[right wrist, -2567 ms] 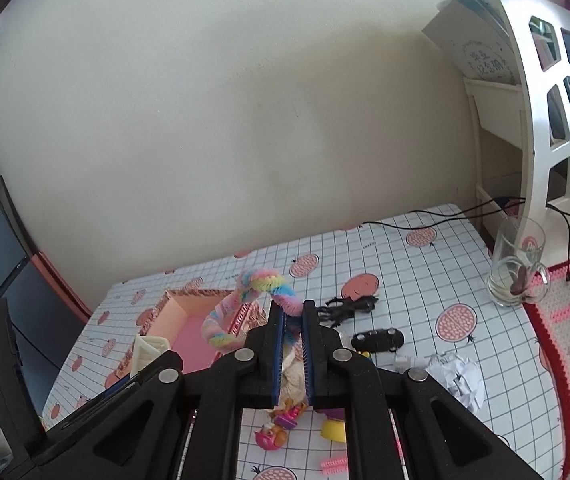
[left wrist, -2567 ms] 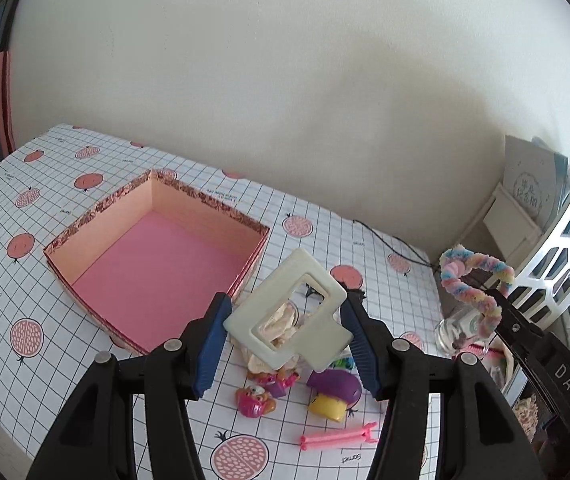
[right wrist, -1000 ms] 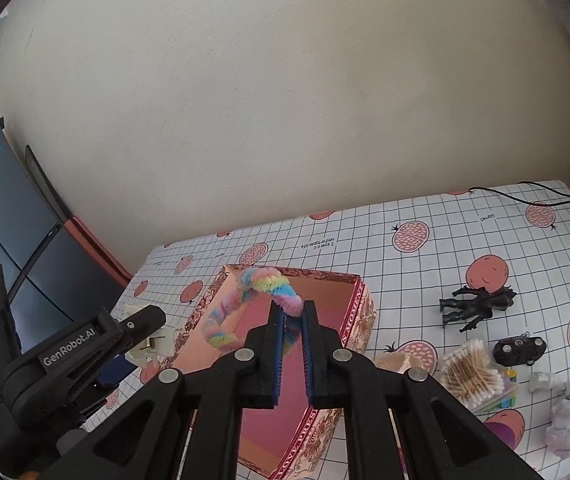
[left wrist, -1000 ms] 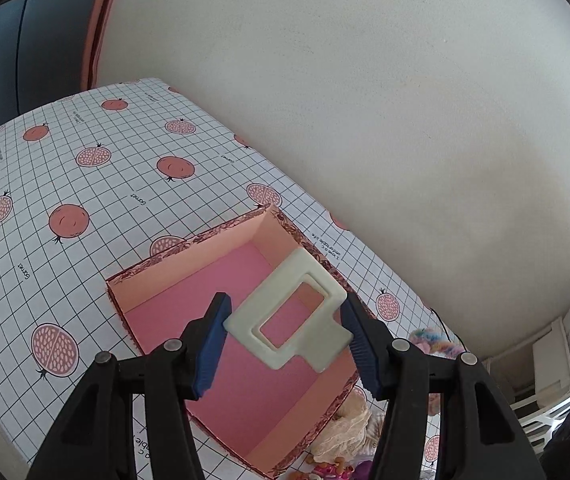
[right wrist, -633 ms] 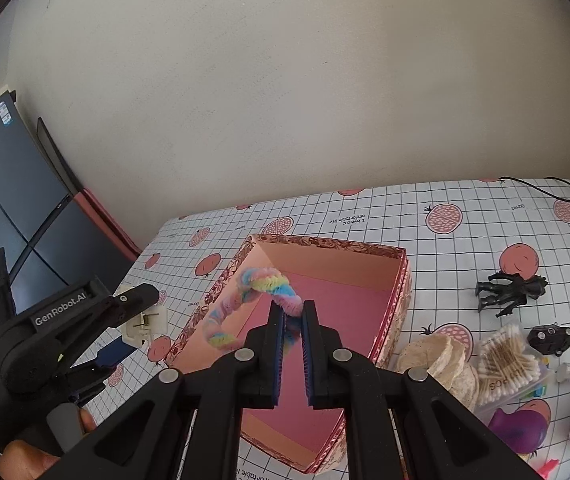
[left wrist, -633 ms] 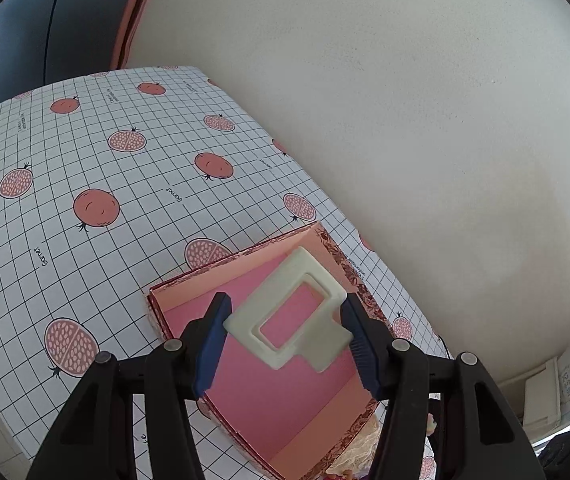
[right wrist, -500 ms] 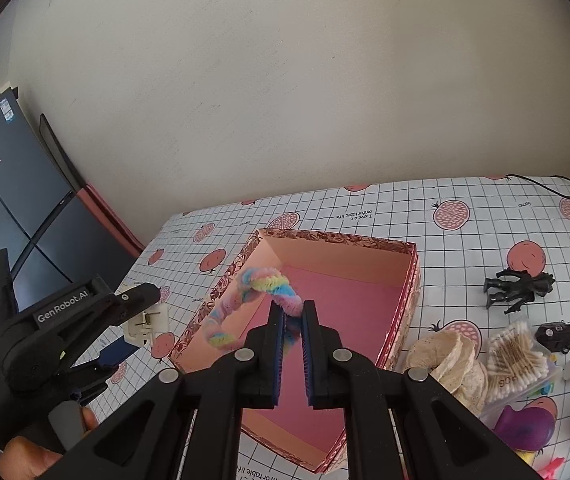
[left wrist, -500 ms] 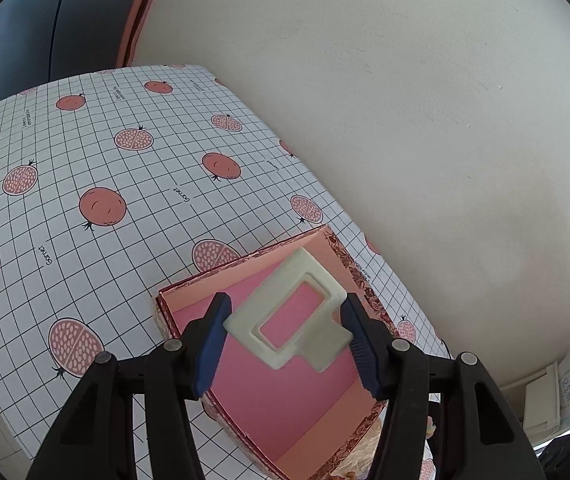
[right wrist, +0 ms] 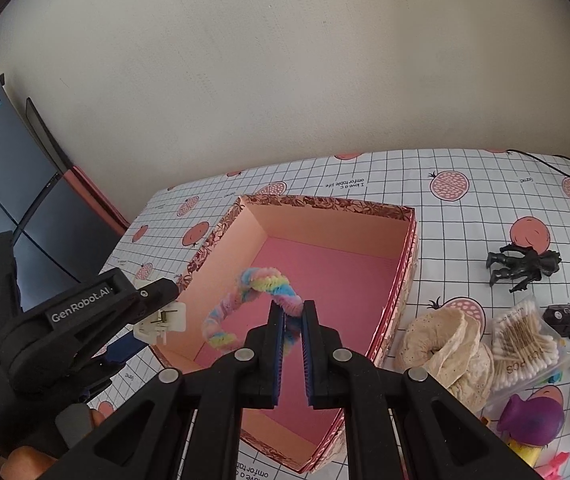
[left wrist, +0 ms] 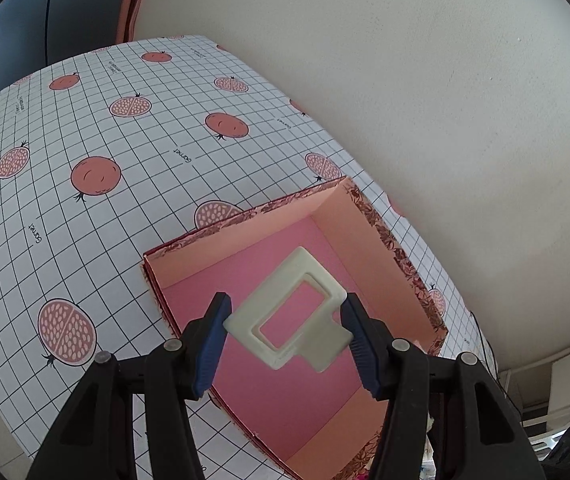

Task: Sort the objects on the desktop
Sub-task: 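Lift and carry the white clip with the left tool while the right carries the hair tie over the box, then open the left gripper over the pink box while the right gripper releases the hair tie into it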

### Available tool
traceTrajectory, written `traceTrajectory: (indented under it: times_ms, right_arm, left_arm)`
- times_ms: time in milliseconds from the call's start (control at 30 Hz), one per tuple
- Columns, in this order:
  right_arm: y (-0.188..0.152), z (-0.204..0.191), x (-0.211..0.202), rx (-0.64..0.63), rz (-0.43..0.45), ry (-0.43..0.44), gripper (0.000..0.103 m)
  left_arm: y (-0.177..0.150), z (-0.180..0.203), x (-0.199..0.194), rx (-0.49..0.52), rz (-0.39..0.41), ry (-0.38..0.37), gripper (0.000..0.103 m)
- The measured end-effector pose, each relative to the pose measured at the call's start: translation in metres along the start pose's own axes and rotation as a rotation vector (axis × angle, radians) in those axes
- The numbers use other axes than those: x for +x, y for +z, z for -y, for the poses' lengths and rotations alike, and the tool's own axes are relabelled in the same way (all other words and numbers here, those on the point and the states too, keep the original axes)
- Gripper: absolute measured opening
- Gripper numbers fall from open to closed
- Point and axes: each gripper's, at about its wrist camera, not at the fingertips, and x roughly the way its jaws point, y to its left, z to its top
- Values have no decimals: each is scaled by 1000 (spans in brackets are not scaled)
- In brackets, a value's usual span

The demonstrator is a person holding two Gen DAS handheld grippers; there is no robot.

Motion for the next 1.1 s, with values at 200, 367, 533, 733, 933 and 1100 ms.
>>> traceTrajectory:
  times_ms: [200, 367, 533, 733, 933, 1100]
  right_arm:
    - [-6, 2, 15, 16, -46, -36, 9]
    - [-10, 4, 22, 20, -71, -50, 9]
    - [-12, 7, 27, 33, -91, -63, 11]
    - [-12, 8, 29, 42, -104, -67, 12]
    - [-13, 7, 31, 51, -112, -73, 13]
    - [-13, 7, 34, 63, -131, -83, 14]
  left_arm:
    - [-7, 1, 15, 11, -38, 29, 58]
    - [-11, 0, 25, 12, -63, 50, 58]
    - [-14, 0, 30, 13, -80, 60, 58]
    - [-16, 3, 31, 21, -88, 66, 59]
    - [-17, 3, 33, 19, -100, 60, 59]
    - [-18, 5, 36, 23, -118, 52, 59]
